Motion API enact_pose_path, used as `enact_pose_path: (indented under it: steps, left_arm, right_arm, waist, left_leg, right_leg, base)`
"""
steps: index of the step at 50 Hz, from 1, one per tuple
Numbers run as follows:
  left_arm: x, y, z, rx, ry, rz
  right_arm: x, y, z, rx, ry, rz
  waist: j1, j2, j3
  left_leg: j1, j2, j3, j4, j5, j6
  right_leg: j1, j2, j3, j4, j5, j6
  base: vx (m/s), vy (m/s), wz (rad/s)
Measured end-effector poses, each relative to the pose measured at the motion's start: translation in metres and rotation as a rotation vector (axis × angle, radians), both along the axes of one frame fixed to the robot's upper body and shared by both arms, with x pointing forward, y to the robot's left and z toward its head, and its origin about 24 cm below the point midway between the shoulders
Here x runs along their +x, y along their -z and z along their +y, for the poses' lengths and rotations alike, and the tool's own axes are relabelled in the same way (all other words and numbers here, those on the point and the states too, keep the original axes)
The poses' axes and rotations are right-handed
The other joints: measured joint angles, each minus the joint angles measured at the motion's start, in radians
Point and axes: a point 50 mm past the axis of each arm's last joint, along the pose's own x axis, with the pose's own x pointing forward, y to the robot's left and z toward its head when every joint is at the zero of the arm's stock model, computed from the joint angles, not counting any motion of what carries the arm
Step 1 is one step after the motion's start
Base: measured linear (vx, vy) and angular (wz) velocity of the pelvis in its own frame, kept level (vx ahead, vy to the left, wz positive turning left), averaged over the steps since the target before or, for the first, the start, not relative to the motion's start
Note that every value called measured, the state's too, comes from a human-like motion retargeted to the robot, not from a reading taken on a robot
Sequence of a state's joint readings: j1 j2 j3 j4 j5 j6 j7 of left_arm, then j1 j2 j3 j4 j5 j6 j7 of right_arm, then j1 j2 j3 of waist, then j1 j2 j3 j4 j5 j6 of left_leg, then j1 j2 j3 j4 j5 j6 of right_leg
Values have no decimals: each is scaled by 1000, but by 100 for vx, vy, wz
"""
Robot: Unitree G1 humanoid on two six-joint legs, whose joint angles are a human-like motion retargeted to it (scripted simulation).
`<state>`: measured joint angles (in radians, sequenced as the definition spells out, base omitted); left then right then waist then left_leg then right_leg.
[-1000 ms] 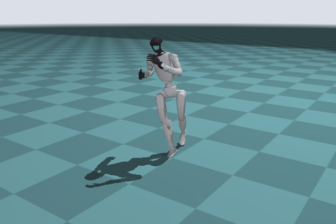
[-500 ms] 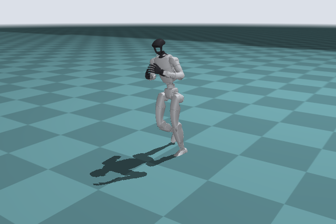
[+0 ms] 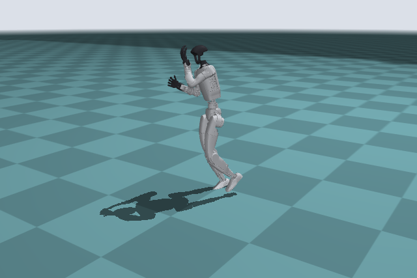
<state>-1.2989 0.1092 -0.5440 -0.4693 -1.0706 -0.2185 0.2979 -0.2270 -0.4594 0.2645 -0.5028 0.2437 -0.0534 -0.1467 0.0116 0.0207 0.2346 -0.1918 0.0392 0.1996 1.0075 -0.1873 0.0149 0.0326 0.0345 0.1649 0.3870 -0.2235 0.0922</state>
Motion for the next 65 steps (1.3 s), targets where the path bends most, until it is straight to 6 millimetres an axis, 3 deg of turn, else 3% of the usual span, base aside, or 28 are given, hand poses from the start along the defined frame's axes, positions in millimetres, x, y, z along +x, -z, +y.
enact_pose_path:
  steps: [5,8,10,14,18,22,27,30,32,33,37,40,41,42,43,44,48,51,52,53,54,55,56,57,58,59,60,65]
  left_arm:
    - [-1,18,-11,69,240,127]
    - [2,30,-7,79,307,177]
    - [3,33,-6,80,333,201]
    - [8,27,-8,82,348,220]
    - [20,25,0,13,198,196]
    - [20,32,8,-32,128,165]
    - [17,38,25,-48,190,159]
    - [16,34,33,-56,199,170]
    - [18,30,35,-51,195,175]
    - [21,29,38,-75,192,194]
    - [28,43,37,-68,196,274]
    - [33,62,36,-44,172,355]
    - [33,61,30,0,170,301]
    - [34,62,27,18,174,294]
    - [39,66,30,-16,191,378]
    - [40,66,30,-27,202,397]
    - [33,60,27,-26,243,337]
    - [22,40,21,-39,289,267]
    - [18,32,19,-52,291,230]
    - [14,22,17,-78,272,180]
    - [13,18,18,-94,239,156]
    - [15,17,21,-103,197,145]
    - [11,11,23,-133,156,101]
    - [9,8,24,-154,104,64]
    - [10,10,27,-154,26,46]
    - [11,8,30,-161,-40,9]
    - [9,5,33,-171,-99,-38]
    - [17,6,57,-318,-381,-65]
  right_arm:
    - [-9,-8,40,40,-159,-53]
    - [-16,-1,44,-72,-237,-46]
    - [-17,8,39,-121,-236,-6]
    - [-10,31,3,-135,-37,108]
    - [-25,57,-35,-119,106,228]
    - [-38,63,-53,-145,130,270]
    - [-36,62,-52,-182,161,246]
    - [-25,56,-43,-175,148,216]
    - [-17,58,-32,-144,20,288]
    - [-10,42,-35,-192,113,165]
    - [6,7,-16,-285,115,-38]
    - [4,-7,10,-211,58,-106]
    - [22,10,12,-421,17,13]
    - [27,15,16,-470,-10,49]
    - [6,-4,29,-199,-15,-86]
    - [-2,-12,33,-123,-19,-137]
    - [-9,-6,47,-175,-187,-87]
    - [-5,5,46,-230,-236,-8]
    - [-3,9,42,-244,-197,-1]
    - [1,10,33,-277,-69,-56]
    - [-4,22,26,-248,-23,-18]
    - [-13,39,19,-188,-11,67]
    - [-15,47,14,-137,18,109]
    - [-19,56,9,-91,43,155]
    - [-30,65,1,-51,59,206]
    - [-33,70,-8,-85,79,227]
    - [-33,73,-17,-156,100,234]
    - [-50,96,-51,-16,193,406]
  waist:
    - [159,-42,-66]
    - [155,2,-60]
    - [117,30,-22]
    - [69,-43,54]
    - [15,-29,30]
    - [-107,21,-20]
    - [-175,-33,-22]
    - [-105,-28,19]
    - [-27,8,52]
    - [12,24,68]
    - [142,31,76]
    - [248,-25,35]
    - [287,-44,28]
    - [321,-54,16]
    - [344,-49,-4]
    - [353,-40,-9]
    - [295,26,10]
    - [216,-22,70]
    - [191,-56,79]
    - [169,-92,65]
    - [142,-91,58]
    - [111,-71,55]
    - [84,-80,46]
    - [51,-79,35]
    - [8,-57,20]
    - [-30,-46,10]
    - [-64,-39,2]
    - [-127,-96,-61]
  left_leg:
    - [22,13,23,-645,57,-74]
    - [109,54,-18,-932,143,-135]
    - [159,70,-60,-948,200,-125]
    - [101,21,-29,-597,-31,10]
    - [120,42,32,-535,-94,-49]
    - [228,42,28,-677,32,-106]
    - [357,-43,-38,-659,236,-115]
    - [276,-37,-58,-337,275,-72]
    - [189,-35,-102,-98,205,-64]
    - [150,-43,-124,-11,152,-62]
    - [13,-115,-206,18,27,-59]
    - [-14,-146,-223,-274,19,-43]
    - [-25,-143,-221,-397,29,-39]
    - [-17,-134,-224,-535,46,-39]
    - [27,-111,-236,-703,76,-49]
    - [48,-94,-257,-814,82,-64]
    - [124,-19,-274,-980,172,-137]
    - [104,-81,-242,-772,97,-18]
    - [56,-110,-225,-651,34,18]
    - [-21,-125,-198,-520,-31,21]
    - [-19,-107,-182,-458,-73,1]
    - [22,-72,-171,-432,-105,-30]
    - [40,-66,-142,-442,-122,-47]
    - [73,-53,-117,-469,-125,-66]
    - [136,-22,-102,-528,-100,-88]
    - [181,-6,-81,-577,-71,-104]
    - [217,2,-57,-621,-39,-117]
    - [379,-77,11,-755,204,-120]
  right_leg:
    - [92,-37,112,-96,152,87]
    - [138,8,133,-14,214,63]
    - [118,44,108,181,206,-12]
    - [-123,-8,30,728,77,-163]
    - [-337,-87,-127,807,-65,-208]
    - [-327,-80,-277,336,-30,-109]
    - [-152,-86,-356,-270,205,92]
    - [-92,-59,-275,-218,153,-24]
    - [-86,-26,-229,-74,37,-89]
    - [-82,-15,-211,-5,-9,-95]
    - [-7,-14,-137,33,-20,-27]
    - [66,-47,-55,-55,79,38]
    - [50,-56,-34,-25,99,97]
    - [57,-57,-10,-24,130,126]
    - [108,-46,19,-83,187,97]
    - [136,-33,36,-87,216,91]
    - [176,48,56,125,225,26]
    - [46,26,34,535,133,-58]
    - [-33,-1,22,675,99,-42]
    - [-160,-31,4,827,92,38]
    - [-184,-53,-38,852,33,-26]
    - [-157,-71,-91,813,-53,-162]
    - [-235,-103,-115,837,-16,-74]
    - [-271,-121,-147,804,-18,-47]
    - [-223,-108,-196,655,-95,-143]
    - [-203,-107,-243,519,-119,-153]
    - [-198,-112,-290,389,-117,-121]
    - [-121,-104,-484,-234,142,145]
  base:
    - [88,23,-128]
    - [90,36,-93]
    - [83,38,-36]
    - [73,30,-26]
    - [77,22,-47]
    - [86,7,-7]
    - [93,-9,-39]
    - [84,-7,-125]
    - [80,2,-149]
    - [80,4,-141]
    - [81,1,-121]
    - [84,1,-129]
    - [85,6,-131]
    - [90,9,-135]
    - [93,11,-123]
    - [94,14,-101]
    - [89,18,-42]
    - [72,14,-4]
    - [65,7,-6]
    - [69,5,-31]
    - [75,4,-61]
    - [79,2,-94]
    - [79,1,-109]
    - [78,-1,-110]
    - [79,-3,-108]
    - [79,-5,-112]
    - [79,-9,-129]
    - [82,-14,-175]
